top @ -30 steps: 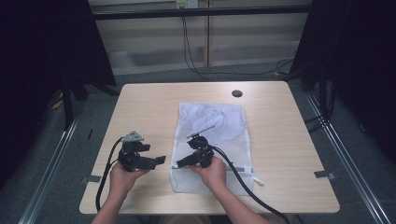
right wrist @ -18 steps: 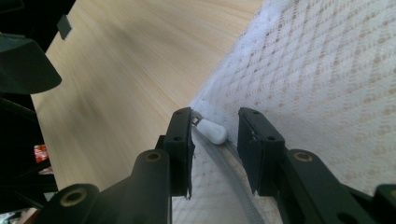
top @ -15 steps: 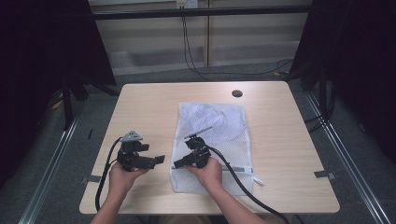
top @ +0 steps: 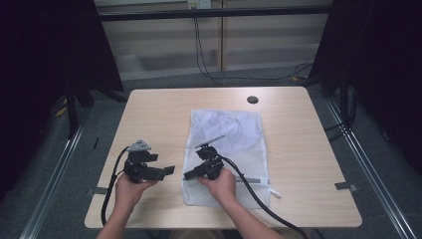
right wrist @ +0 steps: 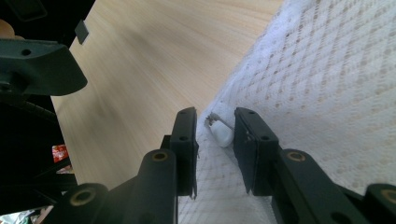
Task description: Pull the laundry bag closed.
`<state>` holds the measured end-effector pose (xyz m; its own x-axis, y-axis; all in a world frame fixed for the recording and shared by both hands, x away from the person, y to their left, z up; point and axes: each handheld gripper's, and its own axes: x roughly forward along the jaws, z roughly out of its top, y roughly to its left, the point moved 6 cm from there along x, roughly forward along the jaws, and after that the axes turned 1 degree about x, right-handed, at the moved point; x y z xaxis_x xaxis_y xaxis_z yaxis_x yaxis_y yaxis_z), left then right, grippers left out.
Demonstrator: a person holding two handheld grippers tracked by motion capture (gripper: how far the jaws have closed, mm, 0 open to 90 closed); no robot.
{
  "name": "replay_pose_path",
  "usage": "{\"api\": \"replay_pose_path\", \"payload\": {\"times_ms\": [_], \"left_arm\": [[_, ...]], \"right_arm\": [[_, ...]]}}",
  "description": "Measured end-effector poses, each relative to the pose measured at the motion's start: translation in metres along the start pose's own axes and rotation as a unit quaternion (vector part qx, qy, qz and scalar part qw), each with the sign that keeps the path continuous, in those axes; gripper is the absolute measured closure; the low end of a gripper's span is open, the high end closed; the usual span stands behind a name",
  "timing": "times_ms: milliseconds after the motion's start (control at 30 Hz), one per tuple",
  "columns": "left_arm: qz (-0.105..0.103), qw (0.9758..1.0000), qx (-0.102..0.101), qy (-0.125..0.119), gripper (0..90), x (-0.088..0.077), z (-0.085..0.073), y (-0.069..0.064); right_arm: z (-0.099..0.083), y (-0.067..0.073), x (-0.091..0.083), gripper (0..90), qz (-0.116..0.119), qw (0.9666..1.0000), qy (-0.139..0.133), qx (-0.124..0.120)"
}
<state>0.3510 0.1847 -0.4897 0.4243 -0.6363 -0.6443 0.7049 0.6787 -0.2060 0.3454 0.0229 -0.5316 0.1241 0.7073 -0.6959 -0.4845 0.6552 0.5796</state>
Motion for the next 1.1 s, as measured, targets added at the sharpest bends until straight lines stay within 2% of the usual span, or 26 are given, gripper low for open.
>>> {"api": "replay_pose_path", "payload": {"times_ms": [133, 467, 700, 833, 1100], "left_arm": [[0.0, 1.0, -0.002, 0.0, 11.3, 0.0, 0.0, 0.0], [-0.001, 1.0, -0.005, 0.0, 11.3, 0.0, 0.0, 0.001], [0.008, 1.0, 0.003, 0.005, 11.5, 0.001, -0.001, 0.0], [0.005, 1.0, -0.002, 0.007, 10.9, 0.001, -0.002, 0.001], [-0.002, 1.0, -0.007, 0.003, 11.0, 0.001, -0.001, -0.001]], "right_arm": [[0.0, 0.001, 0.003, 69.9, 0.009, 0.9999, -0.005, 0.002], [0.001, -0.001, 0.008, 75.7, 0.014, 0.9998, -0.003, 0.014], [0.0, -0.002, 0.013, 75.9, 0.01, 0.9999, 0.003, 0.013], [0.0, -0.003, 0.014, 81.8, 0.0, 0.9999, 0.003, 0.015], [0.002, -0.003, 0.011, 85.4, 0.012, 0.9996, -0.003, 0.024]]}}
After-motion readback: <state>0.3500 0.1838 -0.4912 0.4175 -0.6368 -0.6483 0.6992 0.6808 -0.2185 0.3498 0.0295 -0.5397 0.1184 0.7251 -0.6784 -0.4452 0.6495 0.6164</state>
